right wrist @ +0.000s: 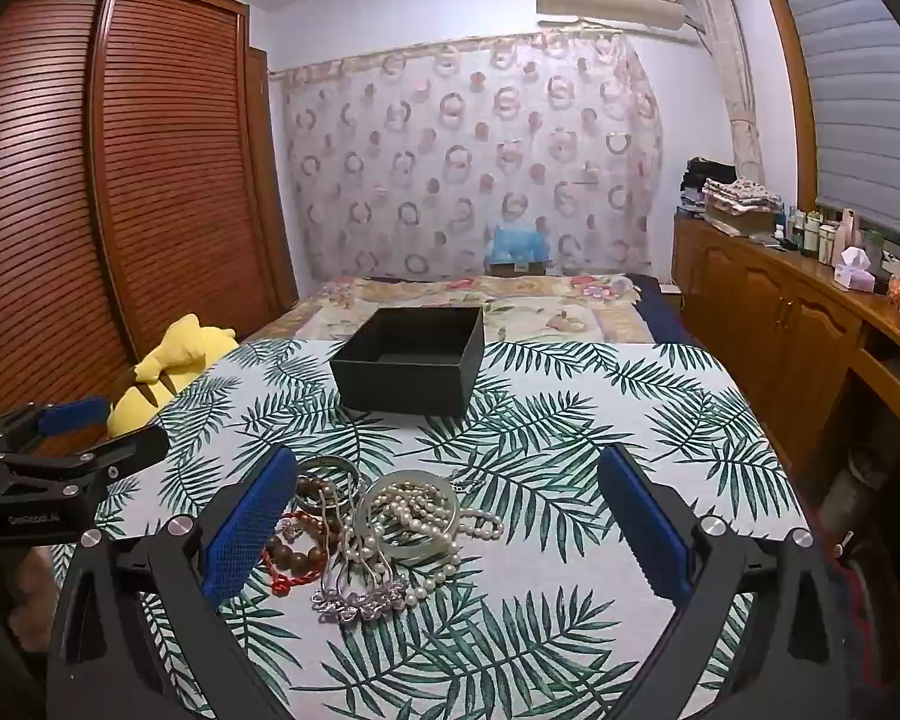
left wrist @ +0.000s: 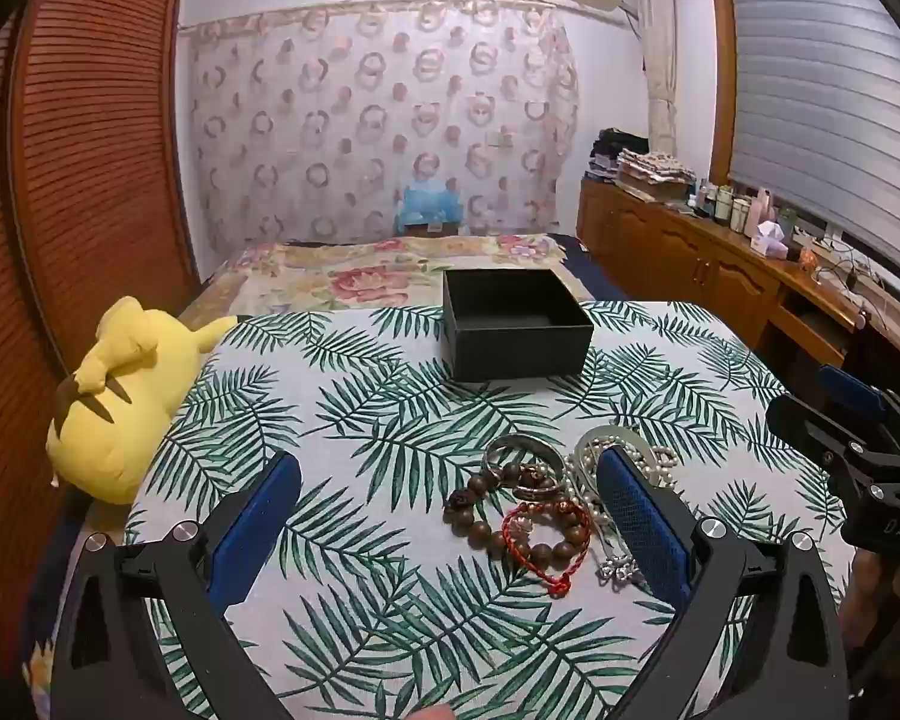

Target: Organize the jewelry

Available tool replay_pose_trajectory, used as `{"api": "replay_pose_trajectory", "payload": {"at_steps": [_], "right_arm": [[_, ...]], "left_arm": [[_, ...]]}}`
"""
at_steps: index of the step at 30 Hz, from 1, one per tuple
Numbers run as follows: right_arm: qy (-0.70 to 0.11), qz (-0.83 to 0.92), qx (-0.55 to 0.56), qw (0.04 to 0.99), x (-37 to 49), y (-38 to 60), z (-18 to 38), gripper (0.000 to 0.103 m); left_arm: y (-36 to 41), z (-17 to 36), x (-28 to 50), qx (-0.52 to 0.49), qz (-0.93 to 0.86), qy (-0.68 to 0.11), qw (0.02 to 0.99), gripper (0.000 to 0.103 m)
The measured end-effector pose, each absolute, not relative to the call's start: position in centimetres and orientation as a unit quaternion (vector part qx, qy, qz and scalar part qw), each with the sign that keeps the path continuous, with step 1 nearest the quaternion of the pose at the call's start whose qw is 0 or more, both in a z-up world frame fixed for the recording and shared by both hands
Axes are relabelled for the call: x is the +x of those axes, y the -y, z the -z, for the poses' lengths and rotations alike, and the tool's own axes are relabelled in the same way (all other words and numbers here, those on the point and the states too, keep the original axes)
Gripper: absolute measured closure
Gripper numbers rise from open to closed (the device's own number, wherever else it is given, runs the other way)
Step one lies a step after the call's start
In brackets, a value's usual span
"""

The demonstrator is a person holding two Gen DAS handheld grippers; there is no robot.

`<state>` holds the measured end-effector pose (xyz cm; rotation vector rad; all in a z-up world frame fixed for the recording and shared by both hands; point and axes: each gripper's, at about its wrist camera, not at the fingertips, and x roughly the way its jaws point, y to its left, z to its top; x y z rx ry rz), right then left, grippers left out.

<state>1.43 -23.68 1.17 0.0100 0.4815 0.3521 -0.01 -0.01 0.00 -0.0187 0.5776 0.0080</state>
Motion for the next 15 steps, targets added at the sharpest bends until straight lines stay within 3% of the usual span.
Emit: {"api": "replay_pose_trajectory", "payload": {"at_steps": [15], "right_arm": [[-0.236, -0.174, 0.008, 0.956, 1.36, 23.64, -1.24, 0.003]], "left_arm": [[0.00, 0.05, 0.08, -0.009, -0.005, -0.286, 0.958, 0.008]]}}
